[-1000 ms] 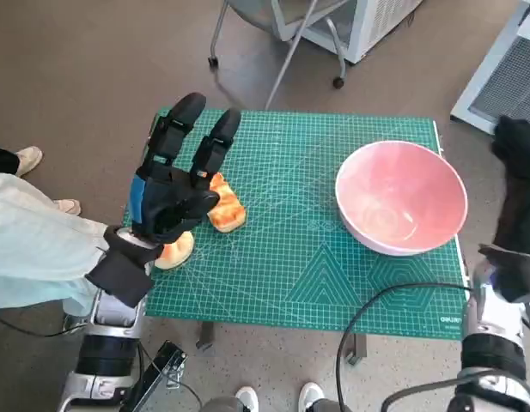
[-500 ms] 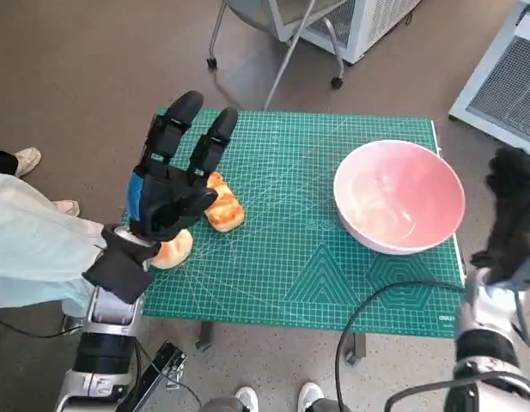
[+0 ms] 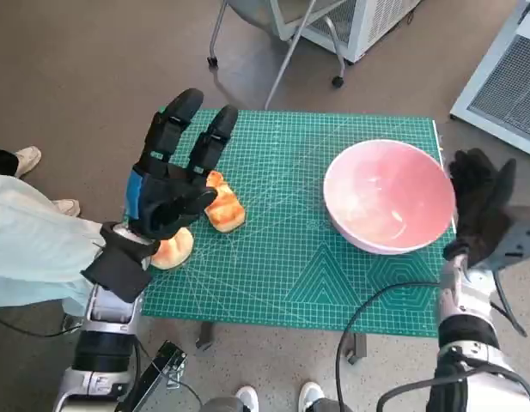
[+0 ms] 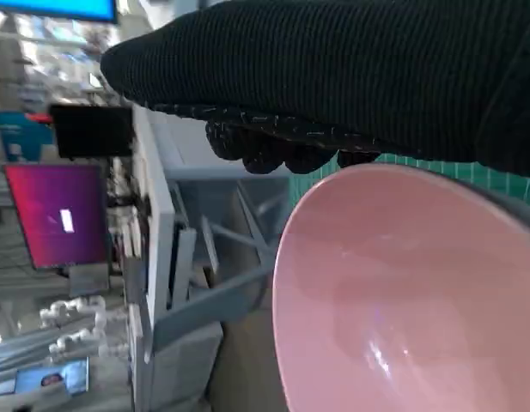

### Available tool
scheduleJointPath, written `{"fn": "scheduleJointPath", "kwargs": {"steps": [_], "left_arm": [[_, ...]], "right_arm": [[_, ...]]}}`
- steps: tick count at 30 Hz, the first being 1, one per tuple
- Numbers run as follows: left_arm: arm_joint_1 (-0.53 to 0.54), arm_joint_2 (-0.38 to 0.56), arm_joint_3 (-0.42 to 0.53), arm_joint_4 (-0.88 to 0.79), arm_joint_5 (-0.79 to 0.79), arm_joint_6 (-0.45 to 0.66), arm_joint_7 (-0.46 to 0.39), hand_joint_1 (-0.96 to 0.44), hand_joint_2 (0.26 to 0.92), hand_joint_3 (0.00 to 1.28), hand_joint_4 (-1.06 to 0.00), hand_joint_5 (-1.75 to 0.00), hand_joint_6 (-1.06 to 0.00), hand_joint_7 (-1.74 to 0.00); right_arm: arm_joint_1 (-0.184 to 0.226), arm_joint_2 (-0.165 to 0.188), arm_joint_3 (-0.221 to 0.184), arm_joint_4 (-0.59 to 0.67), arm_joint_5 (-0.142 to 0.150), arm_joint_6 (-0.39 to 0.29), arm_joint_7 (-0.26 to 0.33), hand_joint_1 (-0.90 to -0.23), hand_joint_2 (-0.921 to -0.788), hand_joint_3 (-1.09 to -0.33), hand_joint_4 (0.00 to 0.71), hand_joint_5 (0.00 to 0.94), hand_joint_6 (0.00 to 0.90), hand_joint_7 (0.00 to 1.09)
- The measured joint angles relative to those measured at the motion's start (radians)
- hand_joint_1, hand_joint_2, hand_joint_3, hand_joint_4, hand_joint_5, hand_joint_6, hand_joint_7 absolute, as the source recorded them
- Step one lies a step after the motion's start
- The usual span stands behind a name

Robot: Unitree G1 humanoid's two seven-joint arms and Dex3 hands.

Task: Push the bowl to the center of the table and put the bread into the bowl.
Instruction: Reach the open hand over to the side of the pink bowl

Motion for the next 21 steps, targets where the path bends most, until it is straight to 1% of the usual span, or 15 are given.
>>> {"fn": "scheduleJointPath", "kwargs": {"steps": [4,9,13,17,19,21], "left_arm": [[0.012,0.001,0.006,-0.015,0.002,0.0,0.008,-0.25,0.874,0.01,-0.16,-0.23,0.0,-0.7],[0.03,0.002,0.009,-0.028,0.005,0.0,0.012,-0.25,0.875,0.01,-0.16,-0.23,0.0,-0.71],[0.045,0.003,0.015,-0.038,0.015,0.0,0.022,-0.24,0.875,0.01,-0.16,-0.24,0.0,-0.71],[0.063,0.008,0.024,-0.056,0.024,0.001,0.027,-0.25,0.875,0.01,-0.16,-0.24,0.0,-0.71],[0.071,0.011,0.031,-0.066,0.025,0.002,0.027,-0.26,0.876,0.01,-0.16,-0.24,0.0,-0.71],[0.076,0.014,0.037,-0.072,0.025,0.002,0.028,-0.26,0.877,0.01,-0.16,-0.24,0.0,-0.7]], "right_arm": [[-0.017,0.027,-0.009,0.006,0.003,0.023,-0.001,-0.521,-0.921,-0.966,0.212,0.008,0.001,0.69],[-0.039,0.065,-0.031,0.01,0.023,0.057,-0.003,-0.529,-0.921,-0.972,0.216,0.009,0.002,0.72],[-0.062,0.095,-0.047,0.015,0.039,0.08,-0.005,-0.507,-0.921,-0.988,0.215,0.008,0.0,0.73],[-0.089,0.121,-0.069,0.017,0.056,0.092,-0.004,-0.471,-0.921,-0.982,0.218,0.008,-0.001,0.75],[-0.1,0.134,-0.078,0.017,0.066,0.093,-0.004,-0.467,-0.921,-0.979,0.219,0.009,-0.001,0.77],[-0.11,0.147,-0.081,0.017,0.07,0.093,-0.004,-0.47,-0.921,-0.98,0.221,0.01,-0.001,0.79]]}}
